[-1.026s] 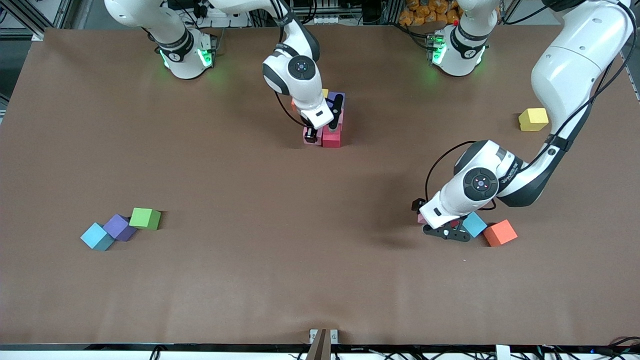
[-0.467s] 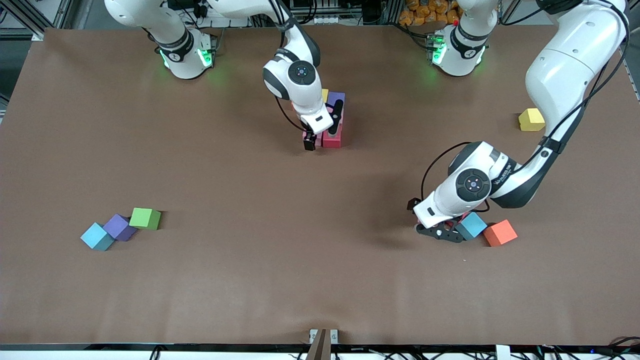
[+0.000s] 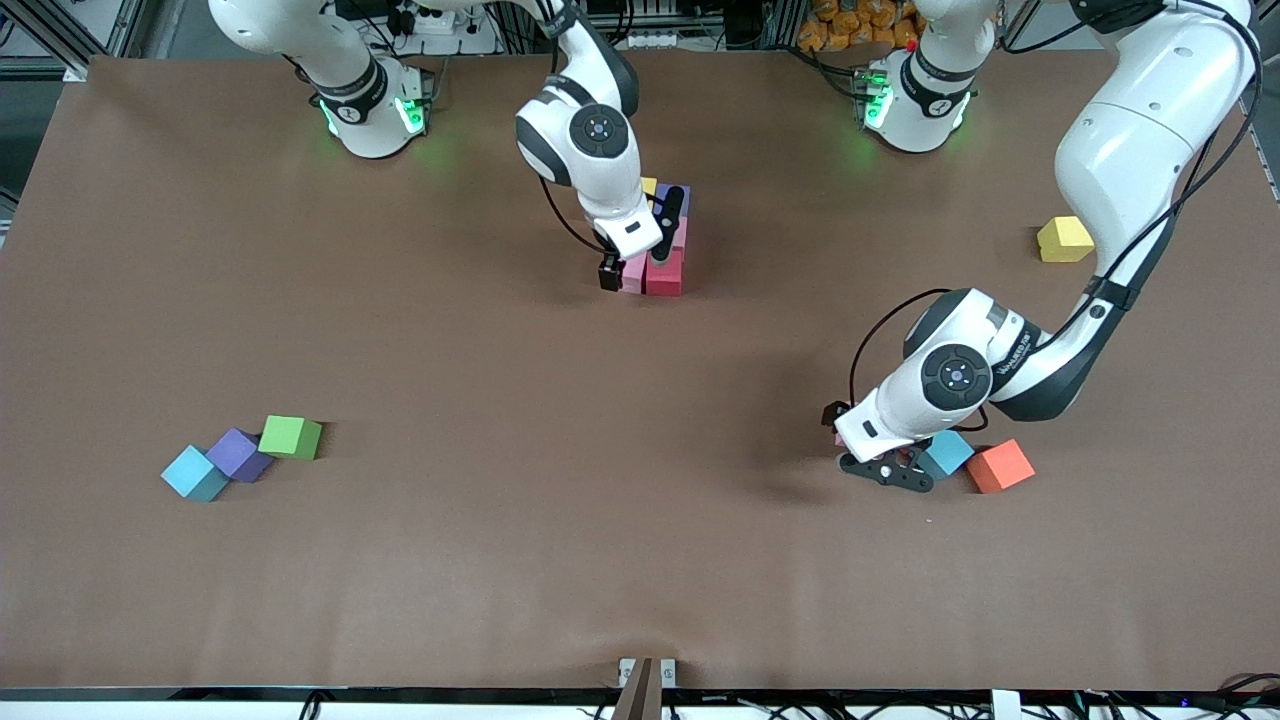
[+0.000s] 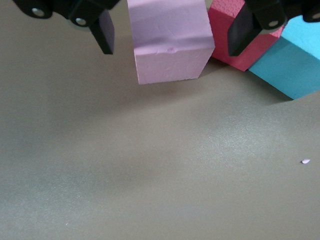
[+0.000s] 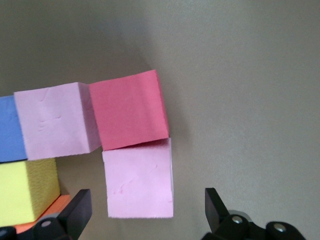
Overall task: Form number 2 with 11 blocks
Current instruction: 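Lift pink with the left gripper while the right gripper grasps green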
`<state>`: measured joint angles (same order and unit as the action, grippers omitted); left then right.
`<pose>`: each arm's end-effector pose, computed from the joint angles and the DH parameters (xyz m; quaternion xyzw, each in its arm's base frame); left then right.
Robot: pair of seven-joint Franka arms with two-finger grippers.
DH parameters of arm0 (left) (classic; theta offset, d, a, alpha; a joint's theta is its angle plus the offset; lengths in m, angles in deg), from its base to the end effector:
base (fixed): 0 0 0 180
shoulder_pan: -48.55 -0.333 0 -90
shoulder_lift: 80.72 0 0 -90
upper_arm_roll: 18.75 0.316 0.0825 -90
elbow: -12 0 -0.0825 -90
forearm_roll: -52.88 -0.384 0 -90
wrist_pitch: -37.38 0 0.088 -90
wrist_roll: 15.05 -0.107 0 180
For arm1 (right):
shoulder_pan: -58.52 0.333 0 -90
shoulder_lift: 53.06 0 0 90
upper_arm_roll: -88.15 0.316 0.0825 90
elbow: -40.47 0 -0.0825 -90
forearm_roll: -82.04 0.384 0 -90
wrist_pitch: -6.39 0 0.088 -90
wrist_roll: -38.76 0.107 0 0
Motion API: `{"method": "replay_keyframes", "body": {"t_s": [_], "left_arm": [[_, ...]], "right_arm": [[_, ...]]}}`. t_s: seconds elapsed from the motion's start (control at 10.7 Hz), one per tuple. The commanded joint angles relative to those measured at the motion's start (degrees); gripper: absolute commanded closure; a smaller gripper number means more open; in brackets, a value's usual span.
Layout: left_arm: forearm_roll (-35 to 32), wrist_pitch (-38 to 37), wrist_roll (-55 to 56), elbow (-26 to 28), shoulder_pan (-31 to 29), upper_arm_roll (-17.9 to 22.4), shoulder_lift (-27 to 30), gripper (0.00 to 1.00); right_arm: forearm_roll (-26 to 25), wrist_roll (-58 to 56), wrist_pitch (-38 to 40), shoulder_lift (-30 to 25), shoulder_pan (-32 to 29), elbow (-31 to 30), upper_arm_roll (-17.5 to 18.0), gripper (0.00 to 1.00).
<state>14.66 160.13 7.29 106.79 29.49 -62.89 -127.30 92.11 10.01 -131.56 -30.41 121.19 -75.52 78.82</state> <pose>0.6434 -0.2004 0.2279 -0.9891 0.1455 0.0187 0.0108 0.3557 0.4840 0.2541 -0.7915 -0.6105 0.0076 0.0264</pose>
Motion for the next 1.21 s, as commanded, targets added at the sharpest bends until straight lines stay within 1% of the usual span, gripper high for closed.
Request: {"method": "replay_keyframes", "body": {"t_s": [0.0,0.09,0.19,0.28,0.47,0.65,0.75,0.93,1.12], "left_arm": [[1.0,-0.7,-1.7,-1.2,0.7,0.5,-1.0,0.0],[1.0,-0.7,-1.7,-1.2,0.7,0.5,-1.1,0.0],[0.9,-0.7,-1.6,-1.2,0.7,0.5,-1.5,0.0],[1.0,-0.6,-1.4,-1.2,0.7,0.5,-1.8,0.0],[1.4,-0.7,-0.6,-0.9,0.3,0.5,-1.7,0.0],[1.5,-1.0,-0.8,-0.3,-0.4,0.5,-1.4,0.0],[1.7,-1.5,-0.6,-0.1,-0.7,0.4,-1.2,0.0],[5.2,-1.9,0.7,0.9,-0.7,0.5,-0.9,0.0],[5.3,-2.4,2.8,1.8,-0.6,0.4,-1.0,0.0]], "right_arm": [[0.0,0.2,3.3,-2.9,-3.0,-0.5,0.3,0.0],[0.0,0.1,6.5,-4.5,-6.0,-0.5,0.2,0.0],[0.0,-0.2,10.1,-6.2,-10.9,-0.1,0.3,0.0],[-0.2,-0.9,11.8,-7.8,-15.6,0.7,0.2,0.0],[-0.7,-2.9,17.0,-6.9,-27.6,5.5,0.3,0.0],[-1.5,-6.8,17.2,-6.6,-36.9,6.7,0.5,0.0],[-1.5,-11.9,17.3,-5.5,-41.3,8.7,0.6,0.0],[-1.3,-24.7,17.6,-0.9,-48.5,13.1,0.6,0.0],[-1.5,-36.9,17.0,1.4,-52.8,13.2,0.6,0.0]]}}
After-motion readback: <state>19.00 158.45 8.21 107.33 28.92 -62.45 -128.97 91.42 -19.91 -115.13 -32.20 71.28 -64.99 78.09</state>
